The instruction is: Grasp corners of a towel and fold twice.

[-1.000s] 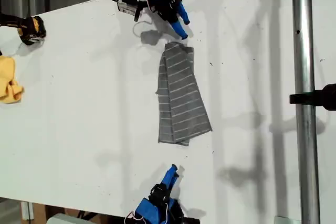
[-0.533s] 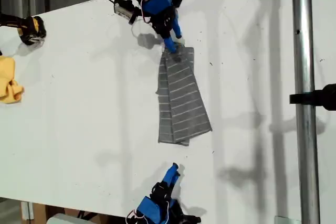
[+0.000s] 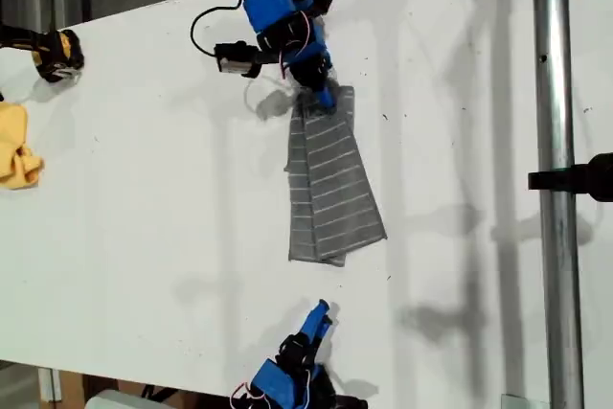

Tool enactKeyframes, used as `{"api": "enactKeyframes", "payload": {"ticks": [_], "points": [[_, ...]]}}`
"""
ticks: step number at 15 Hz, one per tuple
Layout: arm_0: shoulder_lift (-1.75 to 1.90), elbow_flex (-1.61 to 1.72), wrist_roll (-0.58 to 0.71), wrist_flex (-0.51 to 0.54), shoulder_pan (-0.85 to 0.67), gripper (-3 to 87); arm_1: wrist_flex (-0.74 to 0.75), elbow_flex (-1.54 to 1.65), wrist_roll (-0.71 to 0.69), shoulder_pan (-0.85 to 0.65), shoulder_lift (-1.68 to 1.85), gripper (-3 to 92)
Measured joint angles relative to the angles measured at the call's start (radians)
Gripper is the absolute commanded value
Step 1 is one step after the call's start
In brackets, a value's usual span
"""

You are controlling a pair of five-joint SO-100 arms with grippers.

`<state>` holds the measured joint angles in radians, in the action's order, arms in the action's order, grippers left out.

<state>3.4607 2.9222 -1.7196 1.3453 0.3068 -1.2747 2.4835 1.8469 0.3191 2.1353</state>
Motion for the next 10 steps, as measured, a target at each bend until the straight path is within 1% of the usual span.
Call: {"api": "enactKeyframes", "payload": {"ticks": [1,3,4,6,8,9,10], "points": [[0.000,0.000,0.002,0.003,0.000,24.0,-0.035,0.005,0.000,0.023,0.052,35.8],[0.000,0.000,0.005,0.009,-0.002,24.0,-0.049,0.015,-0.002,0.054,0.123,35.7],[0.000,0.000,0.005,0.009,-0.002,23.9,-0.025,0.015,-0.011,0.037,0.117,35.6],[0.000,0.000,0.003,0.009,-0.002,23.7,0.121,0.006,-0.081,-0.031,-0.041,37.5],[0.000,0.000,-0.011,0.009,0.000,23.7,0.212,-0.106,-0.152,-0.109,-0.318,36.3],[0.000,0.000,-0.015,0.009,0.006,23.7,0.218,-0.153,-0.176,-0.147,-0.407,33.3],[0.000,0.000,-0.021,0.009,0.012,23.7,0.229,-0.169,-0.198,-0.183,-0.428,9.0]]}}
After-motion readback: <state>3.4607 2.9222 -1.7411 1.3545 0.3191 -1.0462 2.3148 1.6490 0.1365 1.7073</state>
